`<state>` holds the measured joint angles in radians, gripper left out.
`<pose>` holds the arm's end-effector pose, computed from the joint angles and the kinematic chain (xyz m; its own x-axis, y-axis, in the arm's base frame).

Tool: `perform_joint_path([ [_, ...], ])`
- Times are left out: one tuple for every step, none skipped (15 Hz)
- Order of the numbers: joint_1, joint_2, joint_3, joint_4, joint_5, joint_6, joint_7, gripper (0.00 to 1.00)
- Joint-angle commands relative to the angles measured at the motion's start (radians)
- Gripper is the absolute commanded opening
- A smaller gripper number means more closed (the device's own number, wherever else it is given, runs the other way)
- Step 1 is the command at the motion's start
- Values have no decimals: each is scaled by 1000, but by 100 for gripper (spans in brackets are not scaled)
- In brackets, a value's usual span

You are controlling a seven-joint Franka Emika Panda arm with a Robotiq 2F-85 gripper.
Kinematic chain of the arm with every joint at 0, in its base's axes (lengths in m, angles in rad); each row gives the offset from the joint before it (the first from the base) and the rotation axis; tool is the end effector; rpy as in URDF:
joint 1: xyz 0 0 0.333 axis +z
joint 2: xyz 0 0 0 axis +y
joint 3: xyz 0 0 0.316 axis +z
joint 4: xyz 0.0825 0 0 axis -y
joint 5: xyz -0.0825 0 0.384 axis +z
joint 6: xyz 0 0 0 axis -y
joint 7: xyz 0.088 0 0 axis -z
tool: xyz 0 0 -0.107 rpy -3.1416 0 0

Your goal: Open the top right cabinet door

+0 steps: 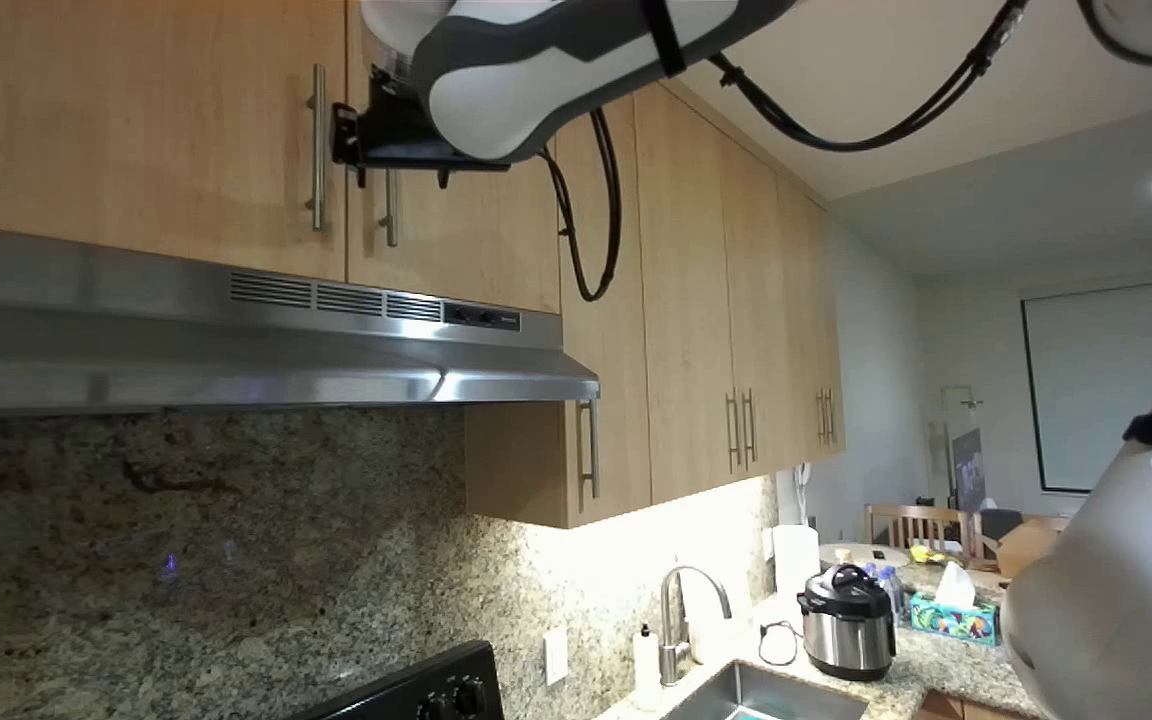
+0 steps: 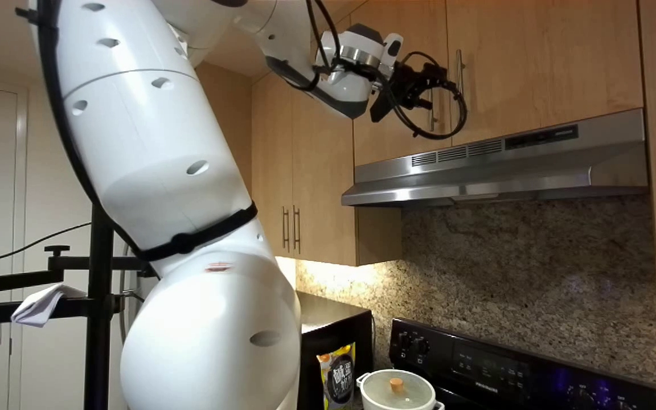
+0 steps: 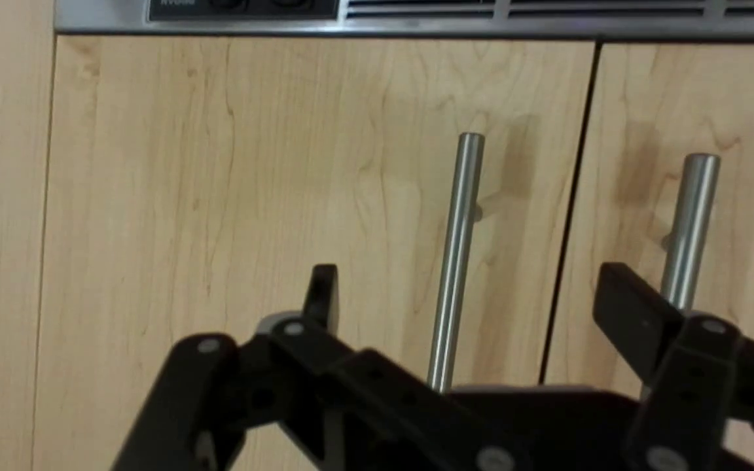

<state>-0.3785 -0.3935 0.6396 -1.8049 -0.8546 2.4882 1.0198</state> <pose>0.4552 0.2143 0.7769 0.2365 0.0290 0.9712 -0.3099 -0.9451 0.1037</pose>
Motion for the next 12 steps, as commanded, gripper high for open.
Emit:
perform_joint_path([
  [51, 121, -7, 114, -163, -61, 107, 100],
  [80, 150, -19, 136, -196, -88, 120, 100],
  [113, 178, -33, 157, -223, -118, 125, 100],
  [151, 207, -50, 179, -245, -149, 128, 100],
  [192, 233, -71, 200, -265, -177, 128, 100],
  [233, 257, -93, 222, -283, -204, 128, 100],
  [275, 280, -116, 244, -300, -230, 128, 100],
  [313, 302, -140, 268, -326, -260, 134, 100],
  [354, 325, -168, 295, -341, -288, 134, 100],
  [387, 348, -193, 324, -360, -319, 134, 100],
  [417, 366, -216, 349, -373, -344, 134, 100],
  [444, 384, -238, 376, -389, -367, 132, 100],
])
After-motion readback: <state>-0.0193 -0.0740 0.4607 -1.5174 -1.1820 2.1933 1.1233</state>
